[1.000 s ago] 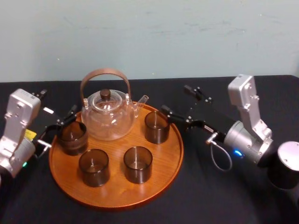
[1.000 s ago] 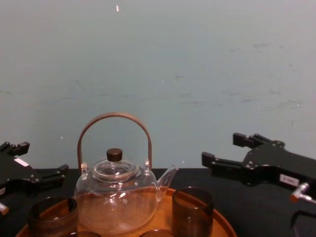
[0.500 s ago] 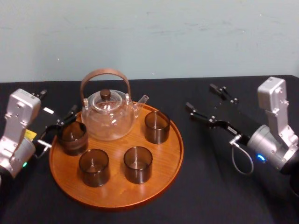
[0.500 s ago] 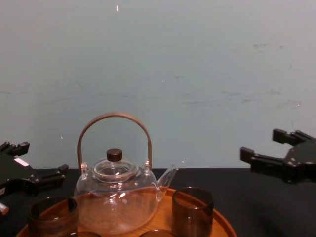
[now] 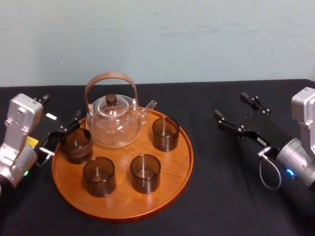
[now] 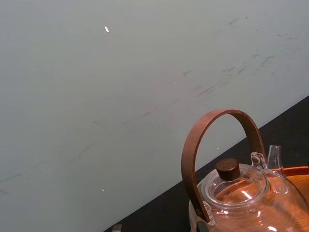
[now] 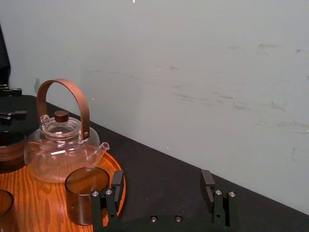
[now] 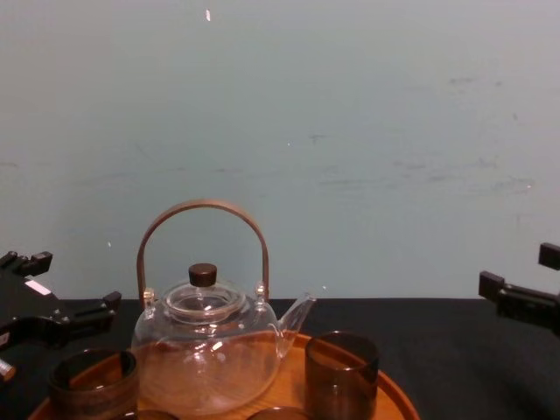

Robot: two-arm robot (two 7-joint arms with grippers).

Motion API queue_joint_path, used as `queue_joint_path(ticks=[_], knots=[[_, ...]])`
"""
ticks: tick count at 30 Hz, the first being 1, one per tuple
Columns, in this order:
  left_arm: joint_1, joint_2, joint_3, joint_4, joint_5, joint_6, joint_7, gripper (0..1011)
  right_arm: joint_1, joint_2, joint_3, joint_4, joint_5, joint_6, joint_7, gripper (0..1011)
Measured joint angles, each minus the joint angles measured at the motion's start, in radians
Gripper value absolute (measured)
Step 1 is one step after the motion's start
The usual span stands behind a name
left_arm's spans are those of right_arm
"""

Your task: Pick up the glass from the table and place it on the tray.

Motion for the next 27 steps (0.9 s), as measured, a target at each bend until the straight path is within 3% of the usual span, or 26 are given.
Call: queue_joint_path(ticks=[27], knots=[[0.0,0.0,0.0,0.0,0.0,0.0,0.0,1001,-0.006,-0.026,-0.003,0.055,-0.038,0.023,-0.01,1003]])
